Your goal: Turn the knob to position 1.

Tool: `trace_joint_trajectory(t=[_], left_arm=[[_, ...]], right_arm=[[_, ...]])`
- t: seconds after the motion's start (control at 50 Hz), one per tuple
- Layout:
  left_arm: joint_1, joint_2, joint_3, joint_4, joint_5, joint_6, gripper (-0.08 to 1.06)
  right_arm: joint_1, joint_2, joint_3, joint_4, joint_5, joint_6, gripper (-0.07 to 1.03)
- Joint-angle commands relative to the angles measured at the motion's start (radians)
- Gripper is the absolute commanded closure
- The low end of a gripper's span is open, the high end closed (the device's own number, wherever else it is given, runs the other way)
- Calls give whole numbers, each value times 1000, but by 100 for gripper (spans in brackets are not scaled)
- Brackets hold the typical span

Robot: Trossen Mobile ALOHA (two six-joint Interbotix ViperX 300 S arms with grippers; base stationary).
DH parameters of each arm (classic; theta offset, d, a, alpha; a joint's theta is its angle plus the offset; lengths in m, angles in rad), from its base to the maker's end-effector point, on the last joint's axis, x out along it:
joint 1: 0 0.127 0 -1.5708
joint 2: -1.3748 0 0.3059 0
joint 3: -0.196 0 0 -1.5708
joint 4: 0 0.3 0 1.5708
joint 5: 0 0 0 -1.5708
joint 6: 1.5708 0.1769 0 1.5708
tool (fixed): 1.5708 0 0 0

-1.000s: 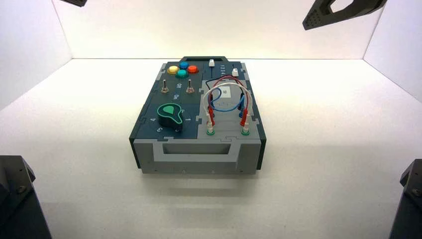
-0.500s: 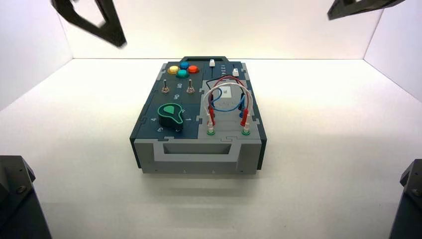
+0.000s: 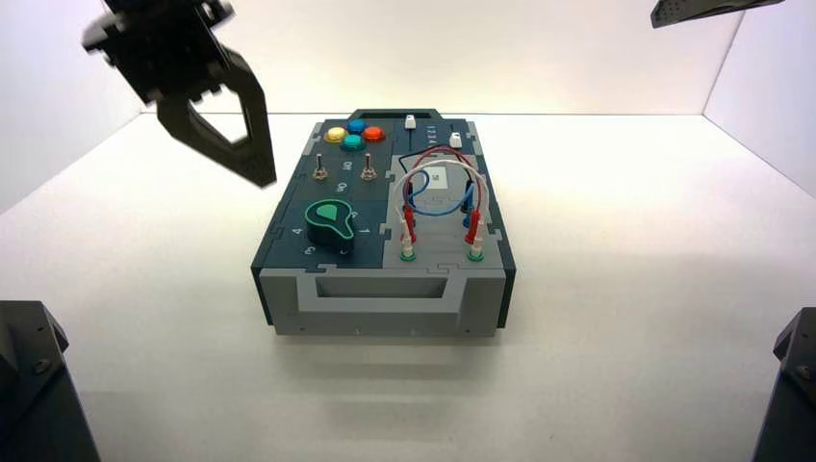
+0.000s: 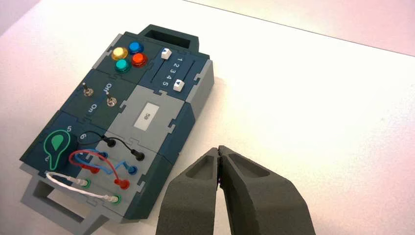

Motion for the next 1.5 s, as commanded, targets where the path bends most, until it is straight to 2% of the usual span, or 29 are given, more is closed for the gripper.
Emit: trace_joint_trajectory(t=[0.02, 0.6, 1.2, 1.5], left_arm=[[-15, 31, -31, -2, -8, 9, 100], [-18, 270, -104, 2, -31, 18, 100], [-18, 333, -124, 3, -31, 17, 100], [-20, 396, -181, 6, -34, 15, 100]], right_arm=[[-3, 2, -28, 0, -3, 3, 99], [-6, -31, -26, -2, -3, 5, 99], [-6, -38, -26, 0, -3, 5, 99], [-6, -52, -25, 0, -3, 6, 99]])
